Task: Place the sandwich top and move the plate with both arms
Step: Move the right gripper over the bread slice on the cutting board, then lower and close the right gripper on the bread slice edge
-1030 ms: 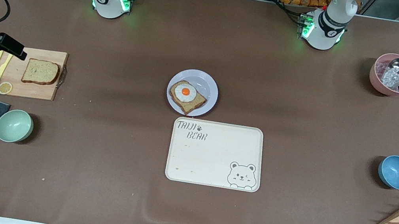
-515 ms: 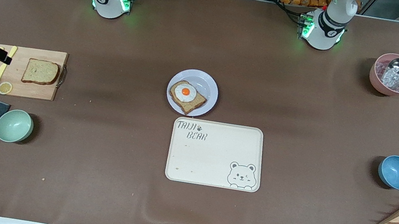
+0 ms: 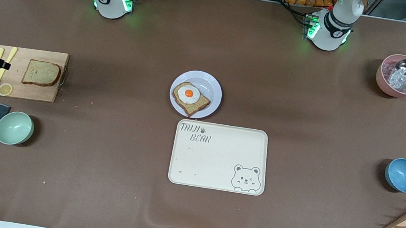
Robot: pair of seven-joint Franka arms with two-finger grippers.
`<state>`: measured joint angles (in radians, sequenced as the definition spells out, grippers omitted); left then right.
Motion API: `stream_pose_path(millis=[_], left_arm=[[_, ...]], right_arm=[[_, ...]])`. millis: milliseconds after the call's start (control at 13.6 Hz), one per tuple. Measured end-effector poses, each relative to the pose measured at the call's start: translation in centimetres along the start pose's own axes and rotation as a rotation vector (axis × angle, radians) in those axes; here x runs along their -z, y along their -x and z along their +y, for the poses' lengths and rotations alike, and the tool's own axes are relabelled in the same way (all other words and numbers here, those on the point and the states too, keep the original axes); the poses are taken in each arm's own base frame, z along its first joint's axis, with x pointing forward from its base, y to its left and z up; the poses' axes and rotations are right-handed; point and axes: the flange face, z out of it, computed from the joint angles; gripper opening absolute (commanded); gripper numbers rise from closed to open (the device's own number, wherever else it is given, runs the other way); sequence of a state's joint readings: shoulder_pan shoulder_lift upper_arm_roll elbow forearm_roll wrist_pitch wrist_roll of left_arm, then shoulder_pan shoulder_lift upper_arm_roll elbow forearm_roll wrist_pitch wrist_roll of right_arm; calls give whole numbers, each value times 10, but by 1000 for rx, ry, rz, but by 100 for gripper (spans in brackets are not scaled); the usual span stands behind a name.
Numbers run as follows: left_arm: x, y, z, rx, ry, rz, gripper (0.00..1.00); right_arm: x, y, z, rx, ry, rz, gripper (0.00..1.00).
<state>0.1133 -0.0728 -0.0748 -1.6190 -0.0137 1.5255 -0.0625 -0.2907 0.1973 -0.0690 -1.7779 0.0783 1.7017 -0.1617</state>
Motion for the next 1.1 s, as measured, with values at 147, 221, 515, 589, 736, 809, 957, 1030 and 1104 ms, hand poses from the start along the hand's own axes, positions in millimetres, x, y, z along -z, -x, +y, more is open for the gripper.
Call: stream_pose_path(millis=[147,221,515,589,736,809,957,1030,1104], left_arm=[[-1,0,1,-1,0,-1,100],[-1,0,1,-2,0,-1,100],[-5,-3,2,-4,0,-10,100],[-8,-4,2,-4,0,-14,100],[-9,-6,2,-3,2,-17,100],[-9,-6,2,-3,4,-17,100],[-9,-6,3,-4,8,-17,100],[-9,-6,3,-4,8,-18,100],[-9,-6,3,-4,8,-18,100]], right_arm=[[-20,-9,14,28,-4,0,97],[-30,-13,23,48,-7,1,97],[-68,-20,60,99,-52,-8,92],[-79,-23,73,109,-63,-9,92],[-104,-27,97,117,-79,-19,91],[-116,-29,105,119,-85,-25,86],[-131,-32,113,119,-94,-38,79],[-136,-32,115,122,-93,-34,79],[-143,-32,116,136,-90,-25,77]])
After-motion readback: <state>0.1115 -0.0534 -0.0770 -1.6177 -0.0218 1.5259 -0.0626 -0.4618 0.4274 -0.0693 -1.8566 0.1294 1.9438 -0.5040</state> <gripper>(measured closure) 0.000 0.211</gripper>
